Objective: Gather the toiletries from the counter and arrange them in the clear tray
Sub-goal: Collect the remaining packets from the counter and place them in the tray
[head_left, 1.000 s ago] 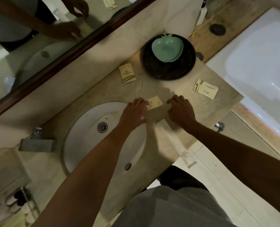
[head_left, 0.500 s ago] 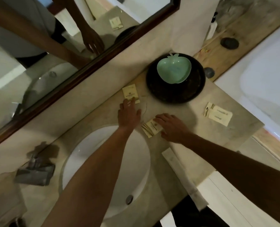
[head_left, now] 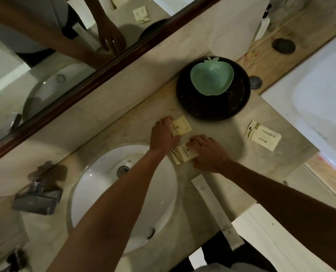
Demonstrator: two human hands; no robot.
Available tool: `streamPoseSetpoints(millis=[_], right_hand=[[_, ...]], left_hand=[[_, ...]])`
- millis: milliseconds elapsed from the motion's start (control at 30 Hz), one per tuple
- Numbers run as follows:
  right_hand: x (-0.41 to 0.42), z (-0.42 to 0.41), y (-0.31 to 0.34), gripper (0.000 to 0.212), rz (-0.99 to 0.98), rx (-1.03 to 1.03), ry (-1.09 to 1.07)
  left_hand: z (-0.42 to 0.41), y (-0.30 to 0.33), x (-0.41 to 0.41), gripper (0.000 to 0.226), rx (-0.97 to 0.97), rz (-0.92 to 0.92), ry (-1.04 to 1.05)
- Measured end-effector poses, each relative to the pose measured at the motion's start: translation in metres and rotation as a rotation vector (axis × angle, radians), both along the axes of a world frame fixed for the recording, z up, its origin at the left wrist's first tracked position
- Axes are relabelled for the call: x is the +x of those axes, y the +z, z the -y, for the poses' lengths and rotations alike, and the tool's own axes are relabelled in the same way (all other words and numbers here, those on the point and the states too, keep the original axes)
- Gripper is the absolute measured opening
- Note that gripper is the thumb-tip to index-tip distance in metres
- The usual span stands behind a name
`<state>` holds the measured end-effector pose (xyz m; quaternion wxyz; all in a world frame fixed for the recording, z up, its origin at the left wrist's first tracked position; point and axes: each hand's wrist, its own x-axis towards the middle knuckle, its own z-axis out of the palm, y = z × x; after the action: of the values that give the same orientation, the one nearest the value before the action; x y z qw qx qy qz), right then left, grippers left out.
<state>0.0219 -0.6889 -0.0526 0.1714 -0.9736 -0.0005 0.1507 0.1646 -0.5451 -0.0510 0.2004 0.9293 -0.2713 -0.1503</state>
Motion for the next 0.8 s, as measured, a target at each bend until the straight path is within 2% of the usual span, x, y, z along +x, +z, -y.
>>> streamPoseSetpoints(millis=[67, 233, 400, 500, 633, 800], right_hand=[[-0.001, -0.001, 0.002, 0.072, -0.001, -0.013, -0.006], [-0.01, -0.003, 0.004, 0.074, -0.007, -0.009, -0.051], [-0.033, 0.003, 0.007, 0.079, 0.012, 0.064, -0.188], [-0.047, 0.008, 0.009, 0.078, 0.056, 0.07, -0.265], [-0.064, 0.016, 0.011, 0.086, 0.041, 0.07, -0.37], [-0.08, 0.045, 0.012, 0.077, 0.127, -0.084, -0.582]], left_hand=[[0.004, 0.003, 0.0, 0.076, 0.017, -0.046, 0.004], [-0.008, 0.011, -0.031, 0.064, -0.163, -0.126, 0.004], [-0.024, 0.008, -0.056, 0.092, 0.082, -0.098, -0.221], [-0.026, 0.008, -0.06, 0.101, 0.142, -0.068, -0.238], [-0.012, 0.011, -0.069, 0.098, 0.175, -0.047, -0.218], [0.012, 0.007, -0.078, 0.084, 0.168, -0.082, -0.329]])
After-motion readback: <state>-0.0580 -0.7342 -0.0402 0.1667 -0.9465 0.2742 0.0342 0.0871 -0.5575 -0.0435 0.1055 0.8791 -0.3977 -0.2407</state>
